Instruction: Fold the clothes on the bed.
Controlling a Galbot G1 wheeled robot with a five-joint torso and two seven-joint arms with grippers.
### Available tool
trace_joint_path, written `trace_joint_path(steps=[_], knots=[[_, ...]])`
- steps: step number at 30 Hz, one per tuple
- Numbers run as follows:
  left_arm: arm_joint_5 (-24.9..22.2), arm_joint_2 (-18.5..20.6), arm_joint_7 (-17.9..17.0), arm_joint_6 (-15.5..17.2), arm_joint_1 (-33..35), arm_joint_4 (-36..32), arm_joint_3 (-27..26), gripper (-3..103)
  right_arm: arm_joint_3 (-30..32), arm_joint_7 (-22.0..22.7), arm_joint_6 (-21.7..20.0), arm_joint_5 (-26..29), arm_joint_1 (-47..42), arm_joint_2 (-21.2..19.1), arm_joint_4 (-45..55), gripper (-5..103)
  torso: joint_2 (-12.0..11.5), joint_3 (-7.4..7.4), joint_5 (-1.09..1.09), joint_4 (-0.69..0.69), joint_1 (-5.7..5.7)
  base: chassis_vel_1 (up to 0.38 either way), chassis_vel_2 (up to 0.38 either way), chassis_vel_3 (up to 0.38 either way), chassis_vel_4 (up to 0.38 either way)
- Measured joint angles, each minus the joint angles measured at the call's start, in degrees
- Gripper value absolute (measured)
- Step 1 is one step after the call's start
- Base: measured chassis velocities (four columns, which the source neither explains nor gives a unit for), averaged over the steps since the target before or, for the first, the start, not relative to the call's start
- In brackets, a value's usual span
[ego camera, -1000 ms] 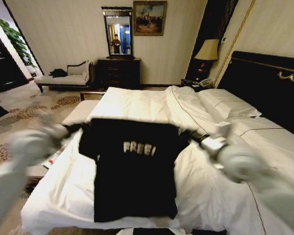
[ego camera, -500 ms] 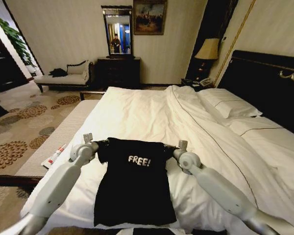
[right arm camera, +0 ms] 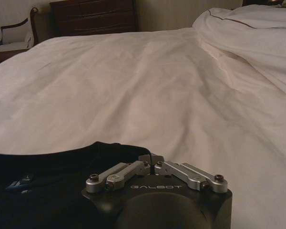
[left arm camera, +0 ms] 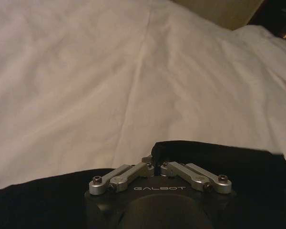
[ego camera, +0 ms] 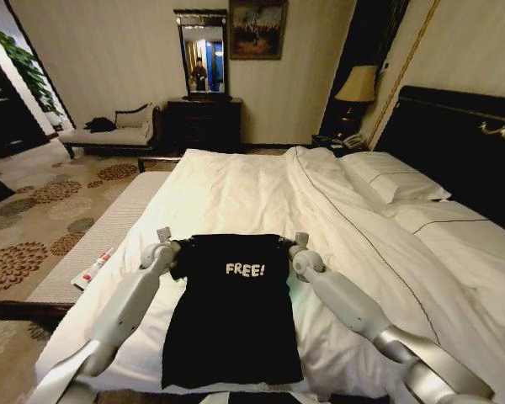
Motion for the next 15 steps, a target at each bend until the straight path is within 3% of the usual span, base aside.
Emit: trace_joint_path(steps=[4,9,13,14,15], knots=[[1.5,-2.5,0.8,-0.4,-2.7,5.9,0.9,1,0.9,-0.9,1.5,-0.8,0.2,2.2,-3.1,0,0.0,0.00,-0.01,0.00,0.00,0.000,0.000,0.000,0.000],[2.2,-3.9,1.2,-1.1,-3.6,7.6,1.8,1,1.1,-2.0,3.1,-1.2,0.1,3.4,-3.8,-3,0.0,0.00,-0.01,0.00,0.01,0.000,0.000,0.000,0.000],[2.2,-4.5,0.8,-1.2,-3.5,7.3,1.8,0,1.2,-1.9,3.5,-1.4,0.0,4.0,-3.8,7,0.0,-0.01,-0.01,-0.01,-0.01,0.000,0.000,0.000,0.000],[2.1,-4.5,0.1,-1.2,-2.9,6.2,1.7,12,1.3,-1.3,4.0,-1.5,-0.1,4.4,-3.5,12,0.0,0.00,-0.01,0.00,-0.01,0.000,0.000,0.000,0.000],[2.0,-4.4,-0.4,-1.2,-2.6,5.4,1.4,17,1.5,-0.8,4.4,-1.8,-0.2,4.4,-3.3,17,0.0,0.00,-0.01,0.00,0.00,0.000,0.000,0.000,0.000]])
